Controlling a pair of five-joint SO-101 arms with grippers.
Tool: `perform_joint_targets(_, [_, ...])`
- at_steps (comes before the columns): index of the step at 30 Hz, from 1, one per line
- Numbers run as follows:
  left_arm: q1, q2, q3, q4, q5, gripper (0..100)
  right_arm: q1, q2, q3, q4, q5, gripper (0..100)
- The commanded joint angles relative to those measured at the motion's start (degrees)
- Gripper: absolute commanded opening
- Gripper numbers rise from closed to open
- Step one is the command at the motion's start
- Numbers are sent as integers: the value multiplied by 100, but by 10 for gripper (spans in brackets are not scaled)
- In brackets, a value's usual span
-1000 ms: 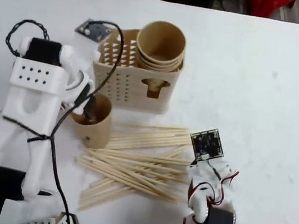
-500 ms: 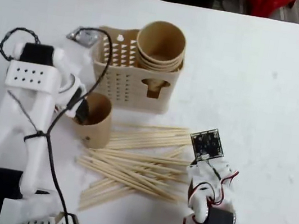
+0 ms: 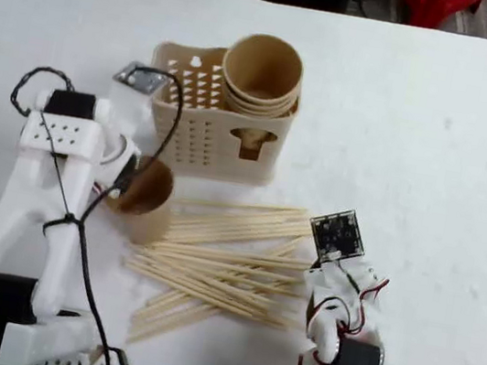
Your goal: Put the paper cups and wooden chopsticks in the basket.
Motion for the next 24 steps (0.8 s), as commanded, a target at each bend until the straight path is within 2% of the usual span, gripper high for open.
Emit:
perform_joint_targets(1, [-22, -259, -905, 475, -18, 23, -31, -57, 35, -127, 44, 18])
perform_joint_targets(8, [-66, -259, -2998, 1697, -18, 23, -31, -57, 35, -127, 44, 18])
perform_joint_targets(14, [-75, -268, -3367, 1714, -18, 23, -31, -57, 35, -127, 44, 18])
perform_joint_targets(24, [233, -629, -5802, 1732, 527, 23, -31, -57, 35, -127, 44, 18])
